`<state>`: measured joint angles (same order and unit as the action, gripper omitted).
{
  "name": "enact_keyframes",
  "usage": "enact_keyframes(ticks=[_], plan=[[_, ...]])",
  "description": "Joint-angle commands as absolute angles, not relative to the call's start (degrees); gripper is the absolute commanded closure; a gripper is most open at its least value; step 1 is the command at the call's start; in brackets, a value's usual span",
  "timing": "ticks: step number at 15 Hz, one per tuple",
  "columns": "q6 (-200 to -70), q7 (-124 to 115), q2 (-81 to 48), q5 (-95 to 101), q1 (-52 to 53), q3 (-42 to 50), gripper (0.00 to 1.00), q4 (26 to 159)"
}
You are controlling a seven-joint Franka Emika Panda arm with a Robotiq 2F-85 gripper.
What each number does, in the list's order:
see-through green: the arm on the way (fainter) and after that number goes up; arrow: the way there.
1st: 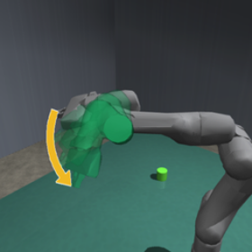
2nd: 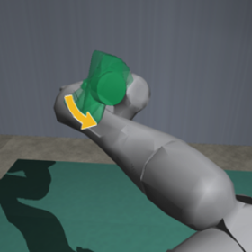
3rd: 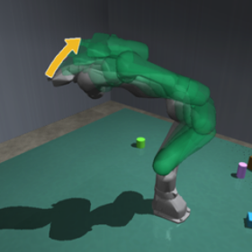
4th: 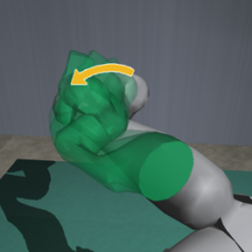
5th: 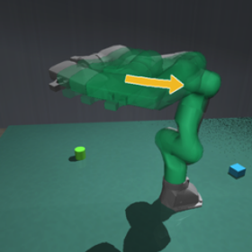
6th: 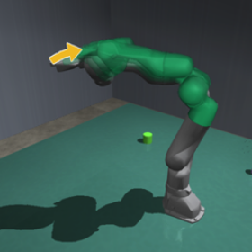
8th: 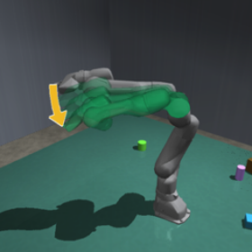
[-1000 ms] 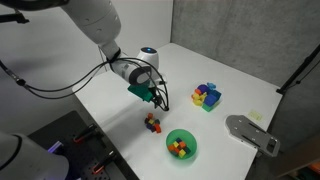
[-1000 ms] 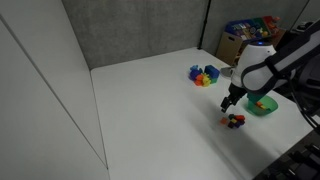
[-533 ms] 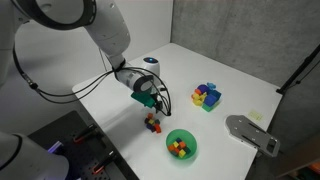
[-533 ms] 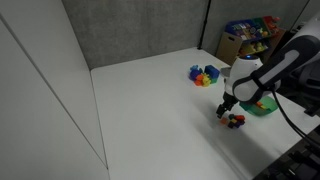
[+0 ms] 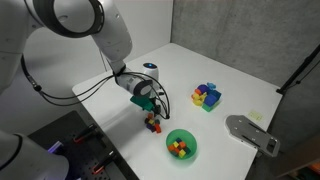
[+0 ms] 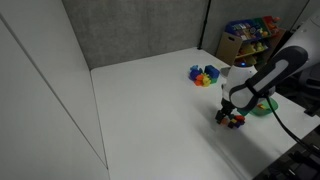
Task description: Place one small orange block in the green bowl.
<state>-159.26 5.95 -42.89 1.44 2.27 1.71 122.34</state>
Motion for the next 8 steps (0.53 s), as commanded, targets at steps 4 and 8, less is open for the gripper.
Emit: enact_keyframes(ticks=[4,8], plan=[[-159.87,4.40,-44.14,2.82,2.56,1.98,0.53,121.45],[-159.48,4.90,-42.83,1.84,1.16,1.02,0.84,121.54]])
